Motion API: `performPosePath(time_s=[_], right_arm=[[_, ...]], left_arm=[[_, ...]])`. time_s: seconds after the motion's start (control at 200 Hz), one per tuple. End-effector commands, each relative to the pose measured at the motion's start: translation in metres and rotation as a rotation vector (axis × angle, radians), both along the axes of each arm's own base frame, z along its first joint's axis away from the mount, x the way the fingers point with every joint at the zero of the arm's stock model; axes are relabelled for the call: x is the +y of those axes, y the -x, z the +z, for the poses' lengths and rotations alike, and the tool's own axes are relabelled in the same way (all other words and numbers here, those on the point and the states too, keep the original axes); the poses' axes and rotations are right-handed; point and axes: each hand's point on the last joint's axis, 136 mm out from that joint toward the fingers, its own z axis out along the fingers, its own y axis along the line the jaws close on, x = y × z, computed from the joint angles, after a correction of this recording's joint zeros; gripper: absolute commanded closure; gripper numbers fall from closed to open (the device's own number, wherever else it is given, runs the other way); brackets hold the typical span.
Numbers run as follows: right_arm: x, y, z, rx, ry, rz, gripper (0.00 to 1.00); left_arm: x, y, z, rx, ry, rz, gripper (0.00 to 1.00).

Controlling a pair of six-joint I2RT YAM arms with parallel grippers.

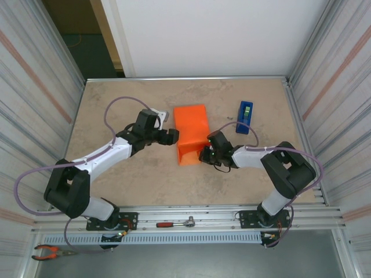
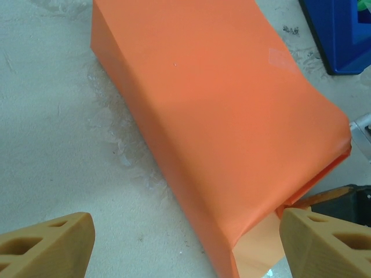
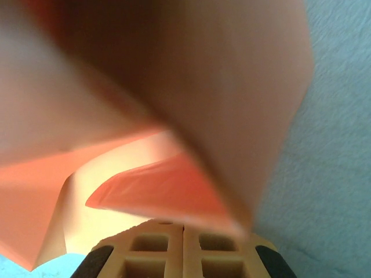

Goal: Wrap the gift box in paper
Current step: Fold the wrapping paper for the gift box.

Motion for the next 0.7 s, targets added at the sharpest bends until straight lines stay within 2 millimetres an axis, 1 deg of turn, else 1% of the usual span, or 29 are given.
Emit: performPosePath(time_s=[0.0, 0.07, 0.175, 0.316, 0.426, 0.566, 0.696], right_arm=[[-0.015, 0.008, 0.006, 0.015, 0.058, -0.048, 1.00], [-0.022, 0.007, 0.015, -0.011, 0.068, -0.057, 1.00], [-0.028, 0.003, 0.022, -0.026, 0.065, -0.062, 1.00], [-0.026, -0.009, 0.025, -0.034, 0.044, -0.062, 1.00], [-0.017, -0.021, 0.026, -0.048, 0.022, -0.060, 1.00], [-0.002, -0.033, 0.019, -0.057, -0.010, -0.072, 1.00], [0.012, -0.033, 0.009, -0.044, -0.024, -0.058, 1.00]], left_arm=[[0.004, 0.003, 0.011, -0.005, 0.027, -0.001, 0.16], [0.006, 0.004, 0.012, 0.003, 0.026, 0.007, 0.16], [0.010, 0.005, 0.014, 0.005, 0.016, 0.018, 0.16], [0.014, 0.008, 0.010, 0.017, 0.011, 0.030, 0.16], [0.016, 0.011, 0.006, 0.026, 0.018, 0.039, 0.16], [0.017, 0.014, -0.002, 0.045, 0.020, 0.052, 0.16], [0.020, 0.016, -0.009, 0.062, 0.019, 0.067, 0.16]])
